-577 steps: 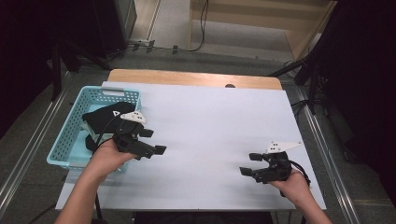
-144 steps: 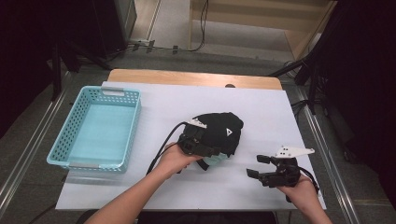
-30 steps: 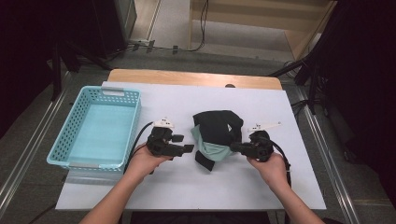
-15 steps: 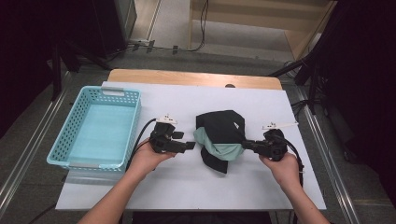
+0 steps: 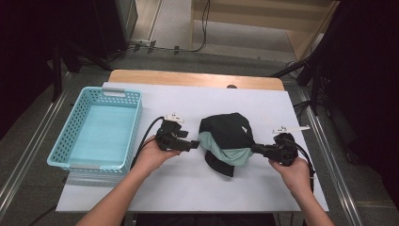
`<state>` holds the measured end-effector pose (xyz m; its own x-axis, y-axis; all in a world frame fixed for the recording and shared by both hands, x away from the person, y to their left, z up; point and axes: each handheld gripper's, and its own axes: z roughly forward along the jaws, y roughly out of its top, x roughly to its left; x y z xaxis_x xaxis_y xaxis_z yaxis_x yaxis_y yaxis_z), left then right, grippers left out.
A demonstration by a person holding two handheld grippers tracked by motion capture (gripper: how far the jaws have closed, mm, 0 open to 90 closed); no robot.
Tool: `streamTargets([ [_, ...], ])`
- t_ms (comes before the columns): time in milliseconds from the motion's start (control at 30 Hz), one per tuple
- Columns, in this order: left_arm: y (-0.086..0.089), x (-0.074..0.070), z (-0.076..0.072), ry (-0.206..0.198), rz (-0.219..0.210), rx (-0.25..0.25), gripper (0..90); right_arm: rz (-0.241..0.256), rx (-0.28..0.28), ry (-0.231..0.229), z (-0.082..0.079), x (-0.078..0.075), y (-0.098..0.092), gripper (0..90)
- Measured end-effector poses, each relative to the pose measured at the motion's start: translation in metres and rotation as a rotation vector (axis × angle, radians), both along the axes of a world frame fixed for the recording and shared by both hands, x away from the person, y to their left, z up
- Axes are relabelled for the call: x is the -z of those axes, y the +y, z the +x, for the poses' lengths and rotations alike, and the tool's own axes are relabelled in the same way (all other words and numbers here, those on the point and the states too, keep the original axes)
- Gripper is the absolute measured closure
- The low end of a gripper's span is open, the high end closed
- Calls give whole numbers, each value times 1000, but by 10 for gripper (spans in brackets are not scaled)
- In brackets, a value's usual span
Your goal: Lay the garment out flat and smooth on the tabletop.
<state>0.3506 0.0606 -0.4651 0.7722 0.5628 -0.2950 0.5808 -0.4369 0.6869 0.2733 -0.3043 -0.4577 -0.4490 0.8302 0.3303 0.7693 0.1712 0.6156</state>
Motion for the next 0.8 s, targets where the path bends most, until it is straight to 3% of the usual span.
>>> streamTargets([
  [133,-5,2,6,-8,26,7,317,1,11,6,-3,1,-4,804],
  [200,-8,3,10,-11,19,6,331,2,18,11,-3,2,-5,804],
  [367,-15,4,15,-61,32,13,359,-1,26,11,-6,3,-8,804],
  [800,-35,20,37,-43,45,14,417,3,53,7,-12,7,-7,803],
])
